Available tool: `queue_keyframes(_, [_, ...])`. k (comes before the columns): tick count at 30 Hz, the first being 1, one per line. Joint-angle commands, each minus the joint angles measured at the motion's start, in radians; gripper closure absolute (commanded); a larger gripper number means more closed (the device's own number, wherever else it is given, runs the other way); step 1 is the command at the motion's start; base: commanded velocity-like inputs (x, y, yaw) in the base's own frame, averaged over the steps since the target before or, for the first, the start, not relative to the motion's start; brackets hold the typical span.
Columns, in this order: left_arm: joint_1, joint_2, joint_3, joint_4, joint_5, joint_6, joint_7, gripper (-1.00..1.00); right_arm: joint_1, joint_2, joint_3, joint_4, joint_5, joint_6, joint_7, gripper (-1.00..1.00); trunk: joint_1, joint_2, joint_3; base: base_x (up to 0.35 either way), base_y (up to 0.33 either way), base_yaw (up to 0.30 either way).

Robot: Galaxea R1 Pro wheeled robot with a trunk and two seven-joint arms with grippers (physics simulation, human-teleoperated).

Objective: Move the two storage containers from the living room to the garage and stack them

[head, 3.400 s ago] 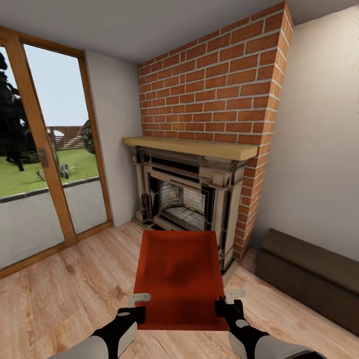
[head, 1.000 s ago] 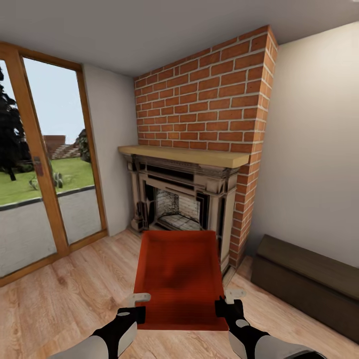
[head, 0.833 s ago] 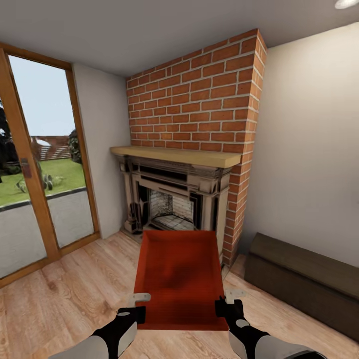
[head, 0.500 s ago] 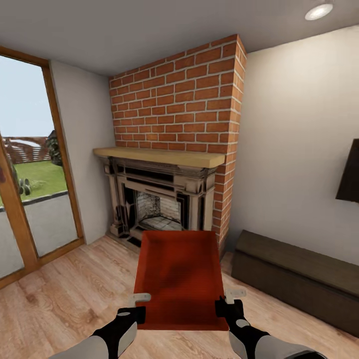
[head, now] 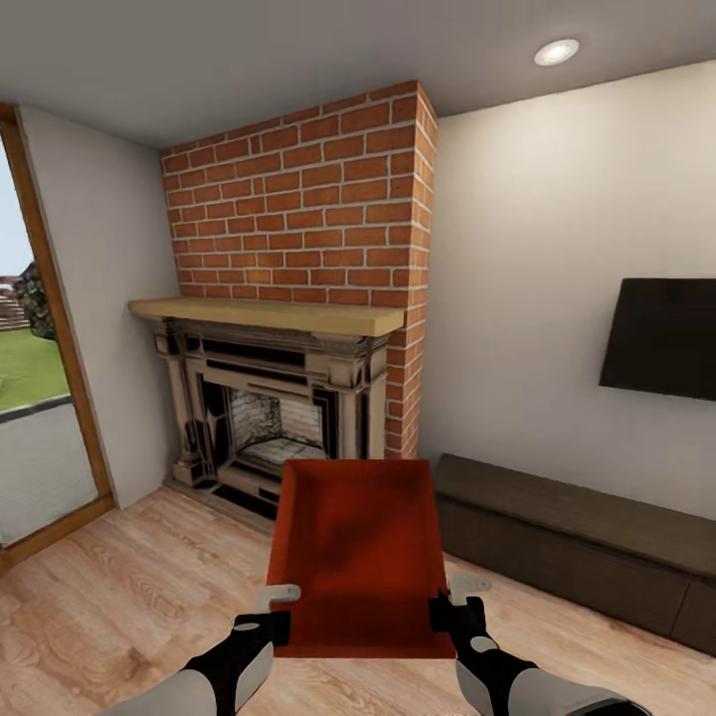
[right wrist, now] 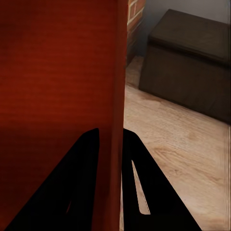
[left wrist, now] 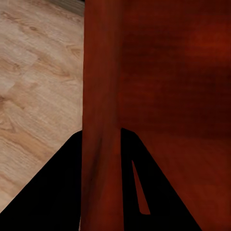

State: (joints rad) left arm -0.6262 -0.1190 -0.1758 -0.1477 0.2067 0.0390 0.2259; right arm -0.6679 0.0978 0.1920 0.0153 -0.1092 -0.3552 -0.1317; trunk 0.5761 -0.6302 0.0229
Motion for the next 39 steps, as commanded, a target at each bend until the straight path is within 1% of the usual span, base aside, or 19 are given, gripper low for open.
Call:
queue_keyframes(1, [0.000, 0.001, -0.001, -0.003, 0.000, -0.002, 0.012, 1.00, -0.001, 0.001, -0.023, 0.002, -0.021, -0.005, -0.006, 1.00, 0.000, 0.000, 0.000, 0.000, 0.000, -0.262])
queue_keyframes(11, [0.000, 0.001, -0.001, -0.003, 0.000, -0.008, 0.012, 1.00, -0.001, 0.002, -0.023, 0.002, -0.021, -0.005, -0.012, 1.00, 0.000, 0.000, 0.002, 0.000, 0.000, -0.077])
queue_keyframes(15, [0.000, 0.001, -0.001, -0.003, 0.000, -0.009, 0.012, 1.00, 0.000, 0.002, -0.023, 0.002, -0.021, -0.005, -0.009, 1.00, 0.000, 0.000, 0.003, 0.000, 0.000, -0.168])
queue_keyframes(39, [0.000, 0.001, -0.001, -0.003, 0.000, -0.010, 0.012, 1.00, 0.000, -0.001, -0.023, 0.002, -0.020, -0.005, 0.000, 1.00, 0.000, 0.000, 0.003, 0.000, 0.000, -0.266])
